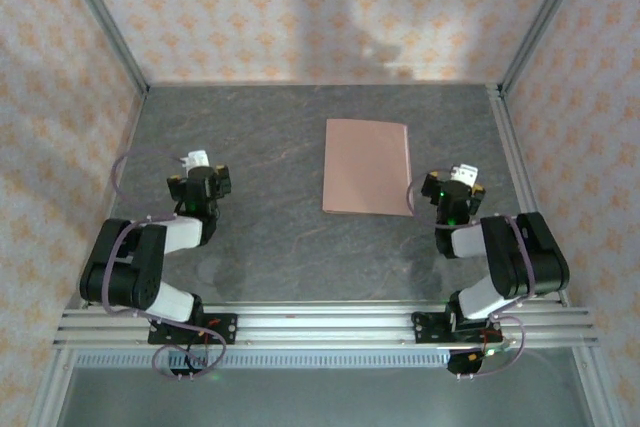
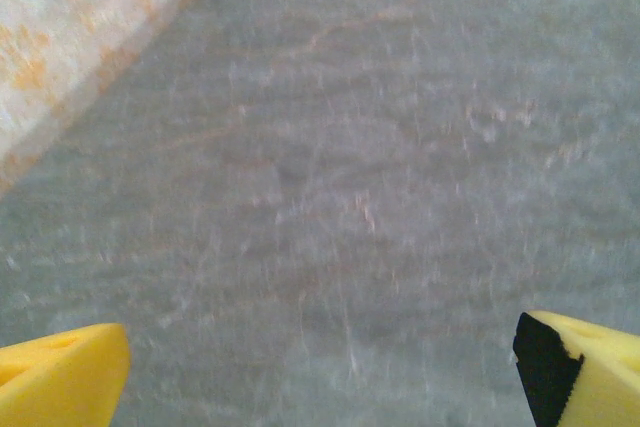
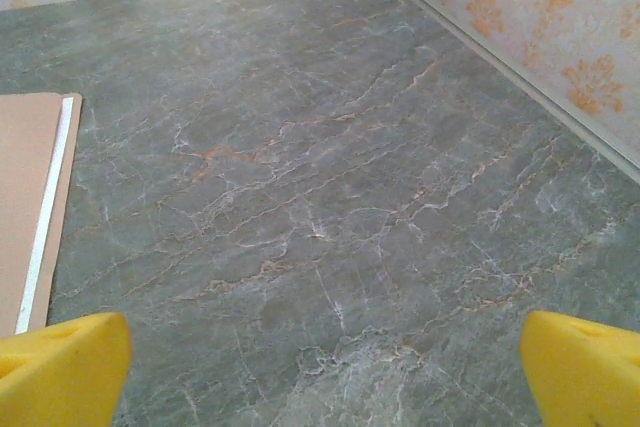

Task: Put the files into the folder

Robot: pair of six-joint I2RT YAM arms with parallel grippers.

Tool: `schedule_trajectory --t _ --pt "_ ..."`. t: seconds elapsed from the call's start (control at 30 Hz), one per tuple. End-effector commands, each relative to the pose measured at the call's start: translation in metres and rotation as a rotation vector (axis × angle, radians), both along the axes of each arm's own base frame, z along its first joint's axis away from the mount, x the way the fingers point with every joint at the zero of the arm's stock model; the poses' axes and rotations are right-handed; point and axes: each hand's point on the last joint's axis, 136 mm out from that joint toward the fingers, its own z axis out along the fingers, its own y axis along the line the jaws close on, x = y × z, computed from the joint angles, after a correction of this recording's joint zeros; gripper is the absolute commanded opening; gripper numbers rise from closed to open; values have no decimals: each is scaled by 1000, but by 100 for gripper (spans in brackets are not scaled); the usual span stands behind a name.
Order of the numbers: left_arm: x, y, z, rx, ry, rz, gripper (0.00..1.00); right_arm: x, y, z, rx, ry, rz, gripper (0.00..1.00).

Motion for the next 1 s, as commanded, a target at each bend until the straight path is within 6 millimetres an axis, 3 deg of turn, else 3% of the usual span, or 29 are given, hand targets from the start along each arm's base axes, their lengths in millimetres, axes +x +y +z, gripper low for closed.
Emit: schedule_trajectory --t 0.0,0.2,0.97 --pt "6 -5 23 -23 -159 -28 100 16 4 21 6 -64 33 100" --pt "14 -4 21 -14 -102 -6 100 24 -7 16 31 -5 -20 100" --pt "14 -4 21 -14 -102 -7 100 24 -7 17 28 -11 -16 99"
